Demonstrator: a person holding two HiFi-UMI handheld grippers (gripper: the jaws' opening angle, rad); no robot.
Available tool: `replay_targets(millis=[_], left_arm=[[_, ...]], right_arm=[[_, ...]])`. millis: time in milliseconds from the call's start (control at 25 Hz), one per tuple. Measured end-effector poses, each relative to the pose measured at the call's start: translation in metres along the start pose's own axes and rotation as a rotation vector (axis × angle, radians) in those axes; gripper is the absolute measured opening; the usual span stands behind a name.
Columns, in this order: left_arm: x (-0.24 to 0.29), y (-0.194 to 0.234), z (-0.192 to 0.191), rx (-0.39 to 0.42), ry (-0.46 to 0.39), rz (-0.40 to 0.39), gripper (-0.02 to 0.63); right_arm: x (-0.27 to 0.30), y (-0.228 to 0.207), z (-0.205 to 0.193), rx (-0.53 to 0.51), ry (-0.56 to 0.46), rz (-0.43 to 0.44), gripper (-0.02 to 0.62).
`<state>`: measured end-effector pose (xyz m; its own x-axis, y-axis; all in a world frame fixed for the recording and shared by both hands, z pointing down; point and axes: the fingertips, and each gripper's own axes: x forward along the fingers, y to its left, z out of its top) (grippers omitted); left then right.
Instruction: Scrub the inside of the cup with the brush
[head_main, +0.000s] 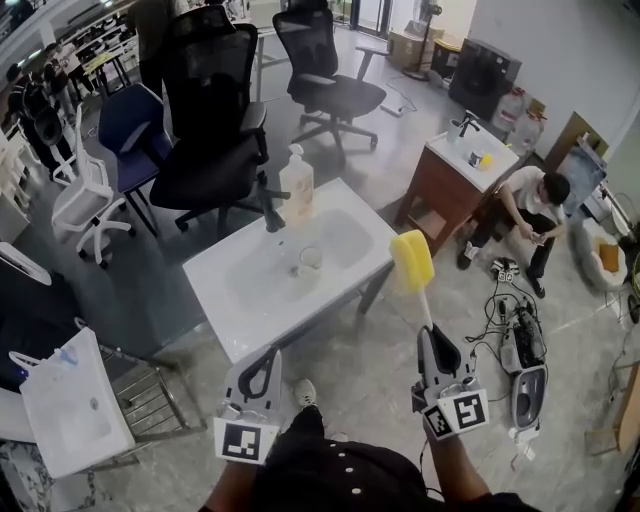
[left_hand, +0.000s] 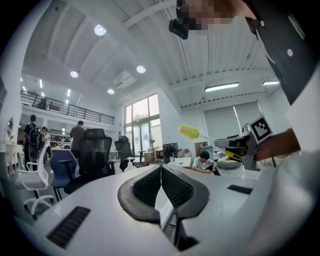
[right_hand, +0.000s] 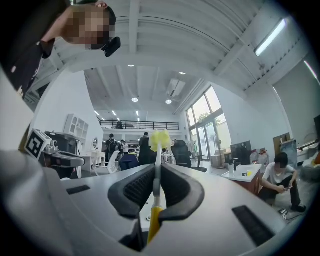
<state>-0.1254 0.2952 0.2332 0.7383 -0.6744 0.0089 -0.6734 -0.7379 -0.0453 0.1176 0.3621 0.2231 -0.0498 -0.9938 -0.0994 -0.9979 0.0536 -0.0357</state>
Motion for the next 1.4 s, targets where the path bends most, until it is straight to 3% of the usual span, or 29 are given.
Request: replay_targets(millis=[400, 640, 1040, 1400], left_arm=[[0.075, 0.073, 0.007, 0.006, -0.047, 0.002, 0.026], [0.098, 0.099, 0.007, 0.005, -0.034, -0.023, 0.026], [0.14, 0.105, -0.011, -0.007, -0.003, -0.043, 0.026], [0.2, 0.103, -0.013, -0.014, 0.014, 0.011, 0.026]], right_arm=[[0.106, -0.011, 0.002, -0.016, -0.032, 0.005, 0.046], [0.138, -0.011, 0.002, -0.016, -0.029, -0.011, 0.046], [0.172, -0.036, -0.017, -0.001, 0.001, -0.02, 0.046], [0.221, -0.085, -0.03, 0.023, 0.009, 0.031, 0.046]])
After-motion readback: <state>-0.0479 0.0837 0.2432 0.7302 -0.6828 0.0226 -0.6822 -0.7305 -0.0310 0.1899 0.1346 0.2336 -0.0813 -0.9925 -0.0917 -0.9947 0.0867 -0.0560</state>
